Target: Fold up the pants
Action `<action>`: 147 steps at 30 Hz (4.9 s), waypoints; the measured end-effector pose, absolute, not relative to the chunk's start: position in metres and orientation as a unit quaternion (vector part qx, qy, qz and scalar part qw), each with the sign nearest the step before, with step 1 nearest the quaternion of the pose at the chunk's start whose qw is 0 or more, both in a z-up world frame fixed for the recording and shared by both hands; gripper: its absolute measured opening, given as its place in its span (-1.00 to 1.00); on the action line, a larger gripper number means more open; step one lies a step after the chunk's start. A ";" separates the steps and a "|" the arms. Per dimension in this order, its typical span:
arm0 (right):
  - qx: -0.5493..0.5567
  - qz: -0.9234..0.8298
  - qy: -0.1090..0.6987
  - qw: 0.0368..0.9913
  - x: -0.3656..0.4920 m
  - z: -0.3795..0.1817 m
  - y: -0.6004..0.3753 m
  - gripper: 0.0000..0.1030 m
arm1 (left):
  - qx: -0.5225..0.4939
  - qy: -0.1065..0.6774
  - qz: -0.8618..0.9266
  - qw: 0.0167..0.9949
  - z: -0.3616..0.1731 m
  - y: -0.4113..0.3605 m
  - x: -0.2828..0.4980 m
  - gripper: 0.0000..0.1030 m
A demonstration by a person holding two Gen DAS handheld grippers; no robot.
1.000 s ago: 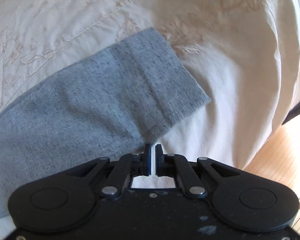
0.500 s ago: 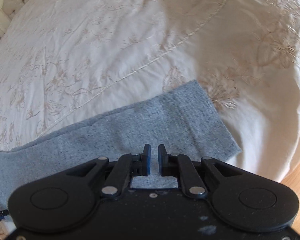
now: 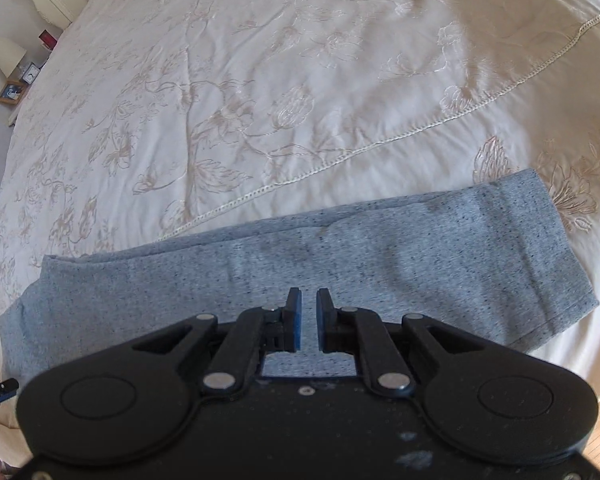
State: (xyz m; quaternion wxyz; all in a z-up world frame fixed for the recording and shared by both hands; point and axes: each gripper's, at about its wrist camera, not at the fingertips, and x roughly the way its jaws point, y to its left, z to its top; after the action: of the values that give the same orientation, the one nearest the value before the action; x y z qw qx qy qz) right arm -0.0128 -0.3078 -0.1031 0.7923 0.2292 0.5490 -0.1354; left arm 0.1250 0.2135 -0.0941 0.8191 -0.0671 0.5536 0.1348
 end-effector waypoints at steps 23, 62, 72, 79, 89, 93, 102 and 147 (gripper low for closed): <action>0.277 -0.186 0.539 0.773 0.032 -0.124 -0.179 -0.78 | 0.055 0.599 -0.120 0.790 -0.086 0.125 0.286 -0.35; 0.172 -0.018 0.562 0.809 0.155 -0.147 -0.074 -0.77 | 0.104 0.664 -0.110 0.733 -0.165 0.151 0.323 -0.99; 0.148 0.036 0.534 0.832 0.202 -0.158 -0.040 -0.77 | 0.095 0.694 -0.171 0.693 -0.153 0.150 0.294 -0.67; 0.124 0.097 0.587 0.795 0.198 -0.188 -0.011 -0.77 | 0.111 0.703 -0.193 0.676 -0.165 0.138 0.267 -0.48; 0.139 0.089 0.598 0.784 0.179 -0.198 -0.006 -0.76 | 0.163 0.717 -0.201 0.647 -0.180 0.079 0.243 -0.23; 0.138 0.088 0.598 0.785 0.182 -0.194 -0.007 -0.76 | 0.200 0.729 -0.192 0.626 -0.197 0.081 0.228 -0.45; 0.143 0.077 0.583 0.796 0.172 -0.181 -0.010 -0.76 | 0.111 0.712 -0.117 0.683 -0.202 0.103 0.236 -0.74; 0.131 -0.211 0.498 0.831 -0.039 -0.106 -0.383 -0.59 | 0.053 0.621 -0.106 0.775 -0.141 -0.042 0.122 -0.47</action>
State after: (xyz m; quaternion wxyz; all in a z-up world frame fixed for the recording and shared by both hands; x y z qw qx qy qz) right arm -0.0394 -0.3832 -0.1064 0.8305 0.1313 0.4983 -0.2114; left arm 0.1216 -0.0423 -0.1409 0.7745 0.0532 0.6214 -0.1056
